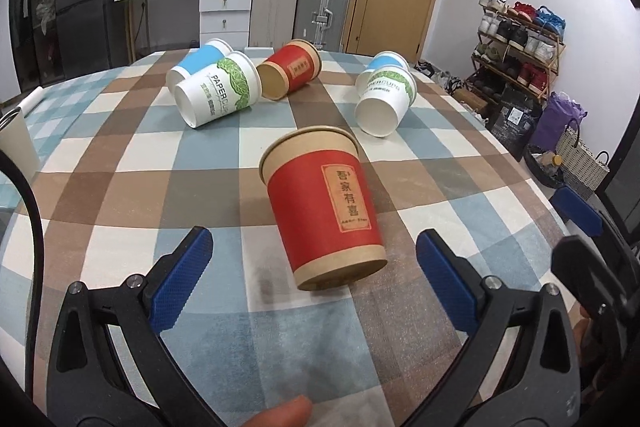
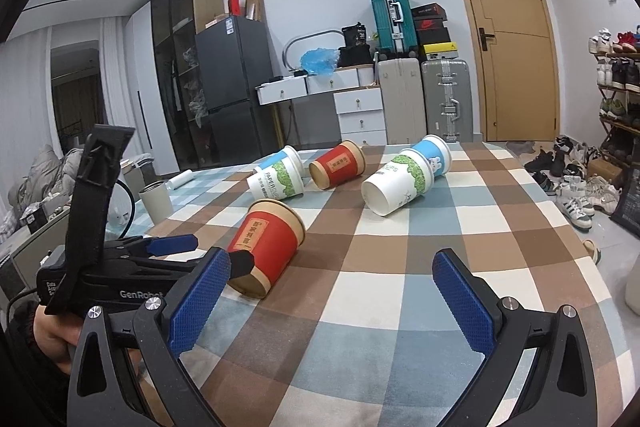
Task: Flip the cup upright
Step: 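Move the left tool to the large red cup and close around it, then lift the red cup with the left tool toward the right tool, then grasp the red cup with the right tool while the left tool releases it, then rotate the red cup rim-up with the right tool and set it down, then open the right tool and withdraw it from the upright cup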
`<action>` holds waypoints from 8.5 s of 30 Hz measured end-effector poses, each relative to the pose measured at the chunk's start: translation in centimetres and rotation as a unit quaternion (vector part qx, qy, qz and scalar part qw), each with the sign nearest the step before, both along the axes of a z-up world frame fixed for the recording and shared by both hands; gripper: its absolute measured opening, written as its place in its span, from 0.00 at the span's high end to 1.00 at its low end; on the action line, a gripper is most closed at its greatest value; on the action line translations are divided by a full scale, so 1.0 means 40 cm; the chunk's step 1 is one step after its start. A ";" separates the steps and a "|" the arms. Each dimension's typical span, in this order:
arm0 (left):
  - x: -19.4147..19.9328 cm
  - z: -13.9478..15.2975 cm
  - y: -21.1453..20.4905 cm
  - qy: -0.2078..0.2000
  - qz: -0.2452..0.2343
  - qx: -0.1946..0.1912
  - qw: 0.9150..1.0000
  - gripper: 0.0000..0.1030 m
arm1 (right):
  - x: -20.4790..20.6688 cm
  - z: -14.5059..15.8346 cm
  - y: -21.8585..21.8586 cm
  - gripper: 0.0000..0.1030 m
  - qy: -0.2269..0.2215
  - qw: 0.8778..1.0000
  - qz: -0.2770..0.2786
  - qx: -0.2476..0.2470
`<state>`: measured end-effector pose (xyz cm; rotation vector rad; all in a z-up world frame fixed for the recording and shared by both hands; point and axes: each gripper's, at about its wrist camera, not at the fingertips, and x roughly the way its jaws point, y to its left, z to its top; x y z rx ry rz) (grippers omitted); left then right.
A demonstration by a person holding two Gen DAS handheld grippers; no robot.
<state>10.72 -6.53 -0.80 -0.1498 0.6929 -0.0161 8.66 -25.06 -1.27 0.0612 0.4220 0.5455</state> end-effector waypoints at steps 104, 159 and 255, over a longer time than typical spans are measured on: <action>-0.300 0.043 0.139 -0.065 0.016 -0.010 0.998 0.01 | 0.010 -0.022 0.129 0.00 0.165 0.983 0.068 -0.050; -0.239 -0.037 0.199 -0.042 0.019 -0.006 0.999 0.01 | 0.053 0.017 0.283 0.36 0.111 0.987 0.102 -0.062; -0.264 0.018 0.126 -0.142 -0.008 0.034 0.989 0.01 | -0.047 -0.015 0.081 0.00 -0.029 0.993 0.115 0.001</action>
